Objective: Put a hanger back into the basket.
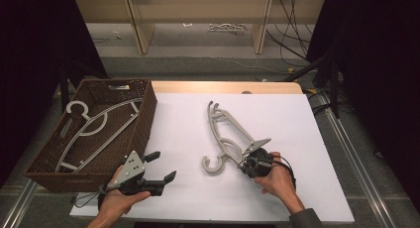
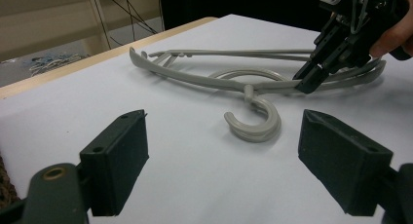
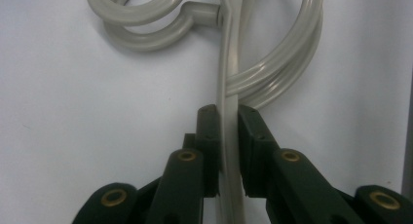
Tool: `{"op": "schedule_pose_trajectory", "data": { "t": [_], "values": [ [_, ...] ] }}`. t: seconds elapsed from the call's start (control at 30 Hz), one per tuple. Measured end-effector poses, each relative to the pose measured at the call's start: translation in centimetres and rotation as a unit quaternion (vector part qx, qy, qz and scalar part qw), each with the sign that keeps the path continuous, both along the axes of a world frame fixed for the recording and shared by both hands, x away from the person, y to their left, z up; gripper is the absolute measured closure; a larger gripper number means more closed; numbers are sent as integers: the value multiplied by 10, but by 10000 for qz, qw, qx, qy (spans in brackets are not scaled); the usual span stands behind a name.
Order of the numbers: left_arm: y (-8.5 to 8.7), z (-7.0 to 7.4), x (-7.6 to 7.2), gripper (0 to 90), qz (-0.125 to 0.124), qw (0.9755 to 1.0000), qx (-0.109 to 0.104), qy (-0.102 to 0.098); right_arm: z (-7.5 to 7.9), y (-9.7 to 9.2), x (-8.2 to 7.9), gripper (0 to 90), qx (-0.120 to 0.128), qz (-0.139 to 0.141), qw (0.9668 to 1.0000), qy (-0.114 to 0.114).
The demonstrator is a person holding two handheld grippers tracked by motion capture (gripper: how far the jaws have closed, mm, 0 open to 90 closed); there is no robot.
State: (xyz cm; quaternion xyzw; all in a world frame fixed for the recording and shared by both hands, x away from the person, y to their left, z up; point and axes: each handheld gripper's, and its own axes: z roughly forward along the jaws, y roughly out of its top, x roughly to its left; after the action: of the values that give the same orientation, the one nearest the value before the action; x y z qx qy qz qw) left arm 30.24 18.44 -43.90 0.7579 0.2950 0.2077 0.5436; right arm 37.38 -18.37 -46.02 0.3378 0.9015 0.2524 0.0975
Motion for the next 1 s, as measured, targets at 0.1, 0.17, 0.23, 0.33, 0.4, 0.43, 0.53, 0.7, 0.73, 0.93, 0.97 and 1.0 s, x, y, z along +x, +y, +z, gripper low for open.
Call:
{"op": "schedule_pose_trajectory", "data": {
  "t": [0.1,0.17,0.23,0.33,0.4,0.43,0.53,0.7,0.73,0.93,0.97,1.0],
  "values": [
    [1,1,0,189,7,10000,21,-31,1,2,-2,809,-106,86,9999,-88],
    [1,0,0,193,20,10000,15,-34,5,3,-4,815,-205,190,9995,-143],
    [1,0,0,196,39,10000,25,-27,10,4,-6,816,-308,409,9982,-324],
    [1,0,1,205,68,9999,86,-18,14,6,-11,816,-423,578,9968,-363],
    [2,0,1,209,86,9999,108,-16,15,7,-13,817,-482,720,9954,-419],
    [2,0,1,210,99,9999,80,5,16,8,-14,817,-504,765,9949,-417],
    [1,-1,2,216,111,9998,163,-62,19,10,-19,816,-439,1003,9931,-426],
    [-2,-1,5,229,131,9995,259,-81,26,13,-29,817,-417,1320,9893,-460],
    [-3,-1,6,233,120,9992,347,-127,27,14,-30,817,-408,1382,9885,-450],
    [-15,-1,24,319,-365,9942,920,-432,30,16,-33,818,-405,1605,9851,-469],
    [-22,-4,35,311,-436,9938,955,-352,30,17,-34,818,-422,1623,9847,-484],
    [-26,-5,40,303,-476,9930,1017,-364,30,18,-35,819,-430,1669,9839,-473]
  ]
}}
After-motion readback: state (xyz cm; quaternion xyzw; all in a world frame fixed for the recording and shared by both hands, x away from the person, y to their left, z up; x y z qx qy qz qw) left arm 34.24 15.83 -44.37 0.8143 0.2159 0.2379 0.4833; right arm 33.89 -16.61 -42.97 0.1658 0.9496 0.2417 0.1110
